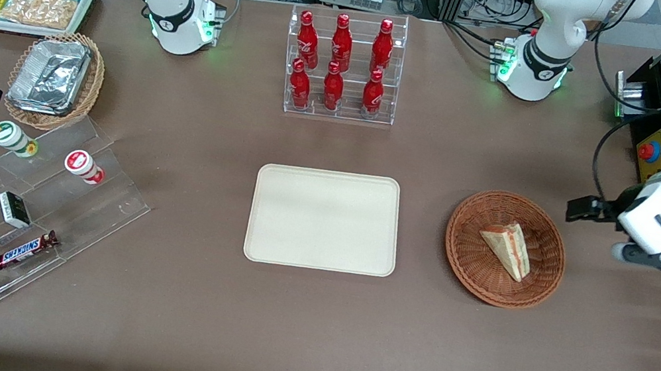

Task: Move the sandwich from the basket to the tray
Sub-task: 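Move the left gripper over the wrapped sandwich in the wicker basket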

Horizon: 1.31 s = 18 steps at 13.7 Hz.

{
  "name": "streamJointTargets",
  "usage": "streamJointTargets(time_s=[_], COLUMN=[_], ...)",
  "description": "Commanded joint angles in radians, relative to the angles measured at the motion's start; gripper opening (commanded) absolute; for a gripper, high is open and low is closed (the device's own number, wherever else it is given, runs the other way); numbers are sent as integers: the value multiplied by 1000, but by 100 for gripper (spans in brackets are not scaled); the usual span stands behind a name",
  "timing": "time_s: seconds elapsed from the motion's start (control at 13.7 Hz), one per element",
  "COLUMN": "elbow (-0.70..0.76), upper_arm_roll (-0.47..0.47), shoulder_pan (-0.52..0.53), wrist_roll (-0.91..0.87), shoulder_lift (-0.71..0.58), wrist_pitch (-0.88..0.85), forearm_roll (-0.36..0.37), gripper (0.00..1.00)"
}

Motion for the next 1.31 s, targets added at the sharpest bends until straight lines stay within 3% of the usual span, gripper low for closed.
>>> streamJointTargets(time_s=[0.0,0.51,0.87,1.02,1.24], elbow=[-93,-279,-411,-420,-425], upper_arm_roll=[-1,-39,-100,-119,-119], shoulder_pan=[-4,-7,-7,-7,-5], wrist_roll=[-5,-101,-397,-657,-897], shoulder_lift=[-25,4,-4,2,-13], wrist_pitch=[92,329,547,554,563], forearm_roll=[3,3,7,7,7], gripper=[100,100,100,100,100])
